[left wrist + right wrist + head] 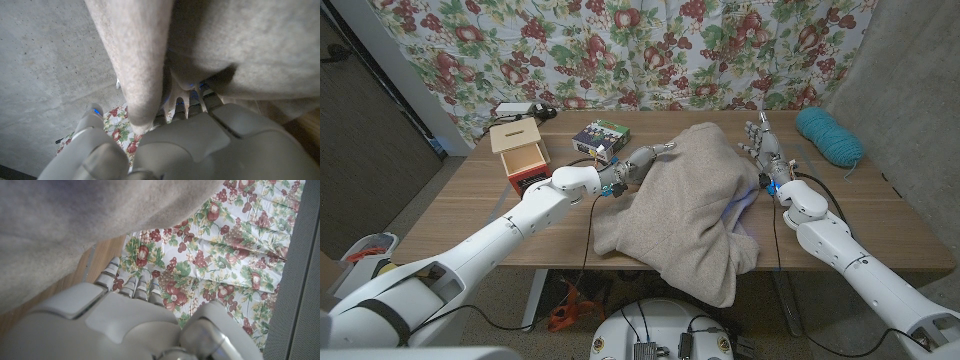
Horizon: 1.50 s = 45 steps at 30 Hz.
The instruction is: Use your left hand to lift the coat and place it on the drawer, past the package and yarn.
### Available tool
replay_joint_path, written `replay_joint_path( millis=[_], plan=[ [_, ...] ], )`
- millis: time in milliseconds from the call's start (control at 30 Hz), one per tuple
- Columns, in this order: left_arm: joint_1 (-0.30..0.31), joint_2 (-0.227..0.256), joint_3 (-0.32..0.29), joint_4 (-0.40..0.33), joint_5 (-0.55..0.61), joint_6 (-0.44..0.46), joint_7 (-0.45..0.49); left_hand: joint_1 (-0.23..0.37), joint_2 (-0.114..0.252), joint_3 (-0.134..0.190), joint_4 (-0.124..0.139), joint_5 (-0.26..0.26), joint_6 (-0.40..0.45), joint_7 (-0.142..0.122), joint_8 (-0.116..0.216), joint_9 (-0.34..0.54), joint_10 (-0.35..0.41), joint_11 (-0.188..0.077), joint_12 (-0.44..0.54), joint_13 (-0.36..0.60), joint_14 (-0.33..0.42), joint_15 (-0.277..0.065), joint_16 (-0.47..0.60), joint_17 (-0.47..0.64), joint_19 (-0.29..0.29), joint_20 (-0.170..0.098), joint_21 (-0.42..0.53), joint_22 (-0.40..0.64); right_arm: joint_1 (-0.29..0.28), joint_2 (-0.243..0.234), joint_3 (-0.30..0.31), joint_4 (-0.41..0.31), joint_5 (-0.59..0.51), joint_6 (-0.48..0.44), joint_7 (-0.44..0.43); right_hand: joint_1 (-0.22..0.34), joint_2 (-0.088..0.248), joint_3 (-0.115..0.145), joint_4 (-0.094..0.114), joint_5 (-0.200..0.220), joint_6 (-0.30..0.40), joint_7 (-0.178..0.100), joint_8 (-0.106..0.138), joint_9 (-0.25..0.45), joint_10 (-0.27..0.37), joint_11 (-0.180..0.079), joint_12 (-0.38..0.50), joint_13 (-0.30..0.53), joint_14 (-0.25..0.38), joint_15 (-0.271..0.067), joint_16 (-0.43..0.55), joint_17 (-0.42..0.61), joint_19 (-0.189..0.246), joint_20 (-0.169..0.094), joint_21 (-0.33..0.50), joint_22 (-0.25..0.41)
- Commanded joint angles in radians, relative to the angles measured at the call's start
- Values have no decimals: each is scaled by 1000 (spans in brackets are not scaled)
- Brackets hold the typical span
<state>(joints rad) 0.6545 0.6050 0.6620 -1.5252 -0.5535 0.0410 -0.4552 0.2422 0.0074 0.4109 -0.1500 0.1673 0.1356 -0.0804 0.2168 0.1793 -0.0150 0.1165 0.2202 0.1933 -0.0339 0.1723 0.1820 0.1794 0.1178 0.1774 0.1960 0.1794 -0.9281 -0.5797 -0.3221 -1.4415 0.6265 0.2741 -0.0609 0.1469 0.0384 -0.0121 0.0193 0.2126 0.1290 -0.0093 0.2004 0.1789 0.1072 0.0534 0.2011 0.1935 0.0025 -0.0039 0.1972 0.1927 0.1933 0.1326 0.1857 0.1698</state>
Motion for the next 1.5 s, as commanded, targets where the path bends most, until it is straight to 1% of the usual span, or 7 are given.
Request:
replay_joint_path(
  millis=[33, 333, 733, 800, 833, 967, 1500],
  plan=[
    [-14, 5, 14, 1, 27, 2, -7, 0, 7, 7, 4, 8, 25, -13, 8, 4, 1, -16, 1, 5, -11, 0, 0, 4, -21, 4, -4, 4, -6, 2, 3, -6, -2, 5, -7, 3, 3, -4, -2, -2, -3, 6, 2, 6, 6, -1, 8, 3, 0, -6, 4, 4, -3, 6, 3, 2],
    [-29, -3, 25, 12, 37, 8, -22, 4, 10, 10, 2, 8, 64, -25, 12, 4, -1, -49, 1, 7, -16, 7, 2, 5, -39, 30, -5, 5, -5, 2, 6, -4, -1, 9, -7, 3, 4, -4, -3, -2, -9, 8, -1, 6, 6, -1, 8, 3, 0, -8, 4, 4, -3, 7, 3, 2],
    [-54, -6, 44, 26, 69, 8, -38, 19, 18, 19, -4, 12, 96, -25, 14, 4, -2, -58, 2, 9, -13, 6, 7, 6, -49, 35, -2, 8, 4, 7, 5, 9, 0, 15, -1, 3, 4, -5, -3, -2, -9, 8, -2, 6, 6, -1, 7, 3, 1, -7, 5, 4, -3, 7, 3, 2],
    [-61, -5, 50, 28, 77, 11, -44, 69, 64, 56, -15, 34, 95, -19, 6, 5, 4, -52, 6, 11, -13, 12, 8, 8, -53, 34, 2, 11, 5, 8, 5, 10, 1, 14, -1, 3, 4, -5, -3, -2, -9, 7, -2, 6, 3, -4, 6, 3, 2, -6, 5, 4, -3, 7, 3, 2],
    [-64, -5, 52, 30, 80, 10, -49, 122, 97, 91, -28, 59, 93, -14, 0, 5, -2, -50, 5, 12, -13, 15, 9, 7, -55, 34, 6, 12, 6, 8, 4, 11, -1, 16, 1, 3, 4, -5, -3, -2, -10, 8, -3, 6, 3, -5, 6, 3, 2, -6, 5, 4, -2, 6, 3, 2],
    [-72, -1, 60, 24, 103, 7, -48, 166, 118, 119, -34, 81, 83, -7, -6, 6, -7, -48, 4, 13, -8, 18, 11, 7, -58, 34, 8, 13, 8, 12, 5, 13, 4, 17, 2, 3, 4, -5, -3, -2, -9, 8, -3, 6, 3, -5, 6, 3, 2, -6, 5, 4, -2, 7, 3, 2],
    [-87, 10, 77, 19, 133, 29, -66, 218, 110, 141, -39, 99, 78, -6, -9, 7, -6, -45, 7, 17, 4, 24, 14, 8, -47, 35, 17, 16, 17, 12, -2, 8, -6, 11, 0, 3, 5, -5, -3, -2, -9, 7, -3, 6, 3, -5, 5, 3, 1, -6, 4, 4, -2, 7, 4, 2]
  ],
)
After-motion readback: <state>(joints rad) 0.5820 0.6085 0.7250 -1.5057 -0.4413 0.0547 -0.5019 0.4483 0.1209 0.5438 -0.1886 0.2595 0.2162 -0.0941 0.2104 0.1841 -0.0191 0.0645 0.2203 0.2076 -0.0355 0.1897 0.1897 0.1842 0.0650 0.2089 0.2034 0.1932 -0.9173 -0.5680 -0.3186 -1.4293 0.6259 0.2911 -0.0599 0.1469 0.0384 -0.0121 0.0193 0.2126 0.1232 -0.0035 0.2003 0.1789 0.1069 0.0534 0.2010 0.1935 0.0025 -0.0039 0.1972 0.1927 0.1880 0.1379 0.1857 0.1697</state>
